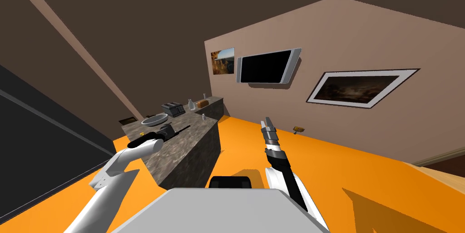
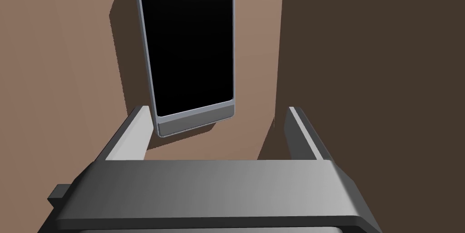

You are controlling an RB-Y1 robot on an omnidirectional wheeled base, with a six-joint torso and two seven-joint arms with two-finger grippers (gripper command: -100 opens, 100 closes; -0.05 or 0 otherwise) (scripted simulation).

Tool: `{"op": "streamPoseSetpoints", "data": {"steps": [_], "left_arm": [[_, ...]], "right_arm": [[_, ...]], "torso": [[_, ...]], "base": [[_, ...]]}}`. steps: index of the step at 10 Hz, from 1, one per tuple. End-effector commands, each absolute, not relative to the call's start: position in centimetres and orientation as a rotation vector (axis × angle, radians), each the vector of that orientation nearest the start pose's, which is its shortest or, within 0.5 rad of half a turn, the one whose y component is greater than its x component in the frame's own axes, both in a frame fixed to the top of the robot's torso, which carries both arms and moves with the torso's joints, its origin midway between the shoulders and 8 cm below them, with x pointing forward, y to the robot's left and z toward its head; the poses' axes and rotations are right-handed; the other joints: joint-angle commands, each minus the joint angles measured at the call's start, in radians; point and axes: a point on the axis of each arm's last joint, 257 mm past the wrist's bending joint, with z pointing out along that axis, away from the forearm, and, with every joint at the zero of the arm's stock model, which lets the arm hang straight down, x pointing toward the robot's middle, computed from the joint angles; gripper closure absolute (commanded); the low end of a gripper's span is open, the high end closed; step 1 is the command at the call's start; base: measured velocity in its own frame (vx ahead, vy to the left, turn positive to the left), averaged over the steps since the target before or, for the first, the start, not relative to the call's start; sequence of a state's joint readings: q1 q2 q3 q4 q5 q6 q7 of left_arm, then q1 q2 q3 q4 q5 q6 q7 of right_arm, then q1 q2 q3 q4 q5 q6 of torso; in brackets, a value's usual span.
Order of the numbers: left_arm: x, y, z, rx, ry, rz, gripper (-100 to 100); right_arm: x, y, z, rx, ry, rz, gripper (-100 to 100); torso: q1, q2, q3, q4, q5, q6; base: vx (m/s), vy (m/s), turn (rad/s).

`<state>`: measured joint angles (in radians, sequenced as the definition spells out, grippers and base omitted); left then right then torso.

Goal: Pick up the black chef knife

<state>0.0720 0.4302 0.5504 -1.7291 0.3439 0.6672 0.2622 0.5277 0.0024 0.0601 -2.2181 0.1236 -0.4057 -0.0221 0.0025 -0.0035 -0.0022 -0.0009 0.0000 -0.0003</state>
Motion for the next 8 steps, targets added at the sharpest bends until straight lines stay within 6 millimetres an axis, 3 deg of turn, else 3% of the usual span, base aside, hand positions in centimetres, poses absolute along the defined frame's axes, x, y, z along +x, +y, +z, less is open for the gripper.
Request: {"op": "streamPoseSetpoints", "data": {"steps": [1,8], "left_arm": [[43.1,59.7,-21.5,-1.896,0.836,-0.808,-100],[41.2,60.4,-25.0,-2.107,0.788,-0.772,-100]], "right_arm": [[37.1,-25.4,-3.4,0.743,0.805,1.249,0],[37.1,-25.4,-3.4,0.743,0.805,1.249,0]], "torso": [[0.0,0.0,0.0,0.0,0.0,0.0],[0.0,0.0,0.0,0.0,0.0,0.0]], "base": [[0.06,0.035,-0.021],[0.046,0.025,-0.013]]}}
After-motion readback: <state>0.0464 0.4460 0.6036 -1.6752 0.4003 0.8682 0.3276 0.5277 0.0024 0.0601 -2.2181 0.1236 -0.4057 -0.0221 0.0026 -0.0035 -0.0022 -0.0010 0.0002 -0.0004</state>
